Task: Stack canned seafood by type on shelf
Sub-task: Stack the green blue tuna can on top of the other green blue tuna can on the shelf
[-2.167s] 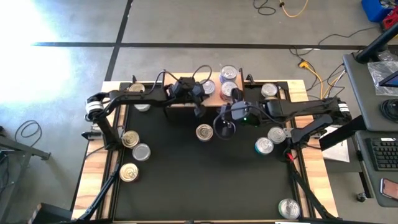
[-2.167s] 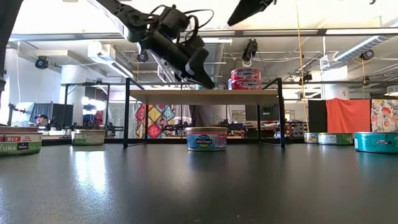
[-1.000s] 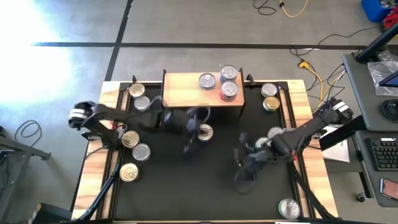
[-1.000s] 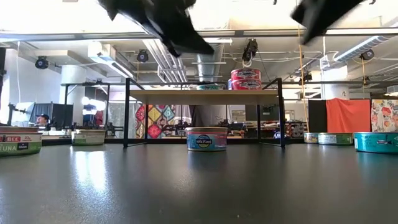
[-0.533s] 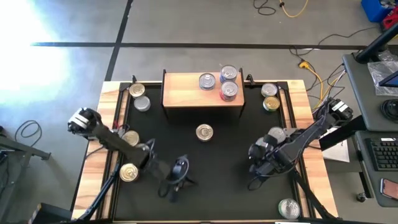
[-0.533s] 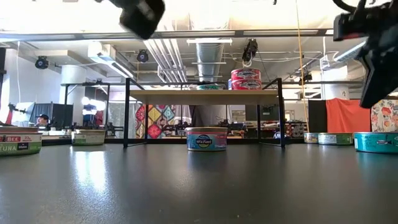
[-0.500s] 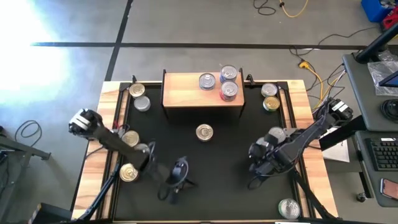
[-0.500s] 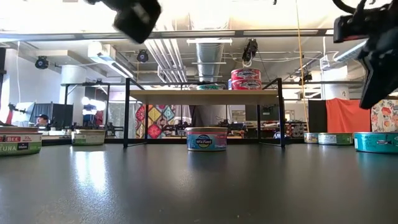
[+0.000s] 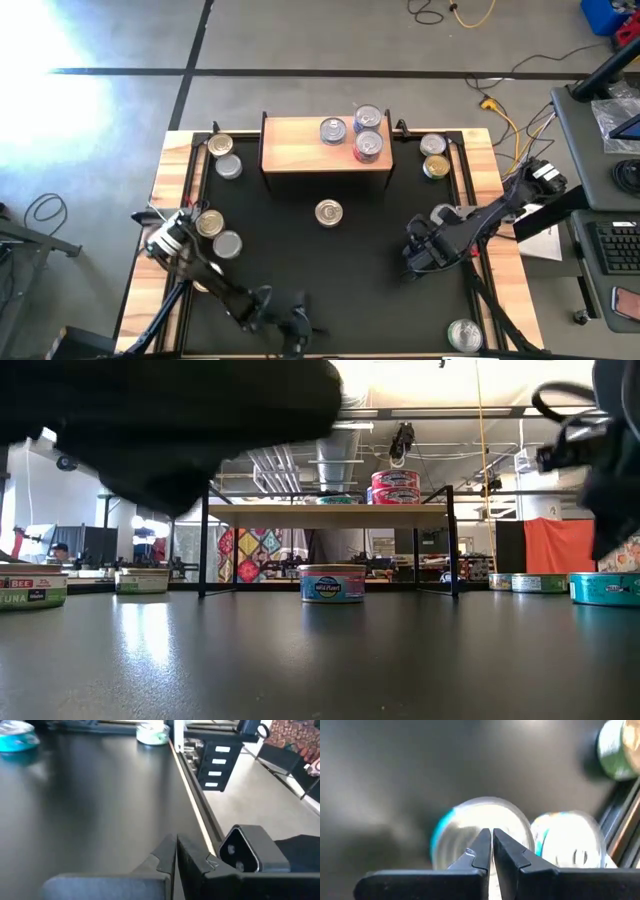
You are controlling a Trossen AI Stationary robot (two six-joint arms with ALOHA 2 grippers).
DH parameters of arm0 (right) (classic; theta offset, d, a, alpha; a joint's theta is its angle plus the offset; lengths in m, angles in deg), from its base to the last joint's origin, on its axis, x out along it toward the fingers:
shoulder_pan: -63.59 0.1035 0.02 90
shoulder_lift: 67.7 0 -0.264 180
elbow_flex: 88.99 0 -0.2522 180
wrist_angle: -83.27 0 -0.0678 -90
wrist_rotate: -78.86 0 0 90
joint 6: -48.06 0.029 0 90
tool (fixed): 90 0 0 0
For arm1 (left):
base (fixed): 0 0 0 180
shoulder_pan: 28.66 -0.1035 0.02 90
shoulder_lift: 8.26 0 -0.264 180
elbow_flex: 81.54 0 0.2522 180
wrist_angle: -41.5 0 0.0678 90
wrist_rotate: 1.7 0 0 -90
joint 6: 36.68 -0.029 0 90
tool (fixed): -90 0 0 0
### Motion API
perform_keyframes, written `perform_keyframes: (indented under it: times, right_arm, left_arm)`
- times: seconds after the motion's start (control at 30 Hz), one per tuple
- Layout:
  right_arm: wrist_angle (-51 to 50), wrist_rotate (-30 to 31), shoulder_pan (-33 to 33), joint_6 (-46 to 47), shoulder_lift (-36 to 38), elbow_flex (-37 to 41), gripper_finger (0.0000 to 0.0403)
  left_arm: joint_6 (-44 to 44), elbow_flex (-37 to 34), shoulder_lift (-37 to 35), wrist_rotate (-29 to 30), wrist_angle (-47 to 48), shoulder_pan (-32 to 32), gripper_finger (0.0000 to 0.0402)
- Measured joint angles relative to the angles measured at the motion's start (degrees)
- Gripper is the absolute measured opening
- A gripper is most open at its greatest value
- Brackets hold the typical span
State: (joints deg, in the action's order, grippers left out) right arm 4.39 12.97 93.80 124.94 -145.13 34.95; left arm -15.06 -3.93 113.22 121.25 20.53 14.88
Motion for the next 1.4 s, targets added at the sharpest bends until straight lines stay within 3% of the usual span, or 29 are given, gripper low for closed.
perform_keyframes:
  times: [0.13, 0.33, 0.57, 0.7, 0.83, 0.97, 1.1, 1.3, 1.4]
  right_arm:
    - [1.94, -4.47, 0.27, 0.64, -3.12, 1.66, 0.0013]
    - [6.77, -3.54, 1.25, -1.64, -9.27, -2.60, 0.0013]
    - [12.29, -5.01, 1.59, -14.38, -15.86, -17.66, 0.0013]
    - [7.80, -3.82, 2.12, -18.41, -16.70, -23.23, 0.0013]
    - [-1.13, -2.18, 2.51, -14.89, -16.46, -24.18, 0.0013]
    - [-3.93, -8.12, 3.47, -11.25, -16.45, -20.47, 0.0013]
    - [10.66, -15.94, 5.05, -11.41, -16.49, -14.75, 0.0013]
    - [46.91, -15.09, 7.14, -19.60, -16.48, -11.93, 0.0013]
    - [51.83, -14.04, 7.59, -25.33, -16.43, -13.24, 0.0013]
  left_arm:
    - [-0.03, 7.18, 5.72, 0.10, 2.15, 1.05, 0.0000]
    - [-1.62, 14.25, 10.09, 3.82, 6.30, 1.45, 0.0000]
    - [-0.09, 16.06, 10.33, 19.19, 11.95, 0.88, 0.0000]
    - [1.09, 15.63, 9.69, 21.62, 12.12, 0.82, 0.0000]
    - [4.15, 15.11, 9.63, 21.56, 12.24, 0.64, 0.0000]
    - [7.31, 14.49, 9.63, 21.06, 12.17, 0.43, 0.0018]
    - [9.49, 14.49, 9.63, 19.56, 12.84, -0.17, 0.0061]
    - [12.69, 14.98, 9.29, 17.08, 18.60, -2.46, 0.0140]
    - [15.49, 14.94, 9.08, 16.52, 22.90, -3.45, 0.0176]
